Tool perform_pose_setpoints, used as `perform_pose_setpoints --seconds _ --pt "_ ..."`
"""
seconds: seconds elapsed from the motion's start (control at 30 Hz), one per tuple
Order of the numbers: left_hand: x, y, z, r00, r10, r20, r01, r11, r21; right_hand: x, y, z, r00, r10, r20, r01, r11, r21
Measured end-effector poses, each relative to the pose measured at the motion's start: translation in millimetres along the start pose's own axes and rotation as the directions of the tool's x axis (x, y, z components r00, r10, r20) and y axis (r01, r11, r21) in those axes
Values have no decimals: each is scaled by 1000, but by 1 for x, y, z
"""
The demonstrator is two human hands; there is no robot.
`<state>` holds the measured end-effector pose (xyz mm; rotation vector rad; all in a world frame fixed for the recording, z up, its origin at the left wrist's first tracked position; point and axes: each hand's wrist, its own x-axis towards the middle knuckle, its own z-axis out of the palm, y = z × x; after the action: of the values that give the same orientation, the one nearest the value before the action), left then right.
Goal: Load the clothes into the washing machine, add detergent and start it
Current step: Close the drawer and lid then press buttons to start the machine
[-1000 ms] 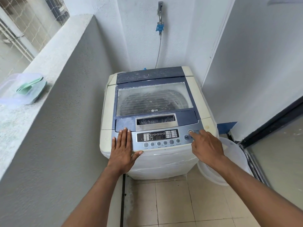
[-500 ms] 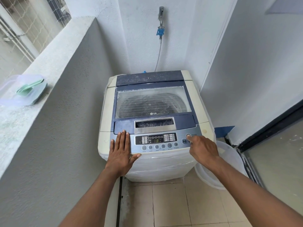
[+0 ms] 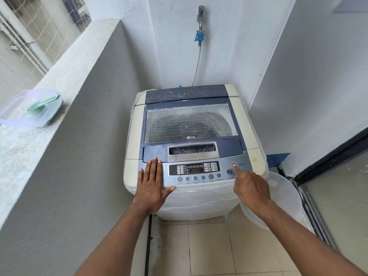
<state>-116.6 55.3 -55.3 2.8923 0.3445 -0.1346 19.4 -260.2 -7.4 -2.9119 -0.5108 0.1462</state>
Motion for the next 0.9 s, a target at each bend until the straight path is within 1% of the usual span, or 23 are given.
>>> perform_pose_setpoints --seconds 0.2,0.37,0.57,0.67,0.77,0.9 --pt "-1 -1 -1 1000 3 2 -3 1000 21 -2 -8 4 999 43 -12 -42 999 21" --pt "0 -1 1 1000 7 -3 -7 1000 28 -3 -8 8 999 26 -40 -26 1000 7" --pt "1 -2 3 1000 13 -21 -13 1000 18 -5 -12 9 999 31 -29 -32 999 -7" --pt "1 -3 5 998 21 -52 -21 1000 0 -2 -18 2 999 45 -31 -46 998 -51" --pt "1 -3 6 999 19 -46 -18 1000 8 1 -33 -6 997 75 -5 -75 989 -130" --pt "1 -3 6 999 18 -44 -17 1000 18 -5 -60 -1 1000 15 11 -14 993 -115"
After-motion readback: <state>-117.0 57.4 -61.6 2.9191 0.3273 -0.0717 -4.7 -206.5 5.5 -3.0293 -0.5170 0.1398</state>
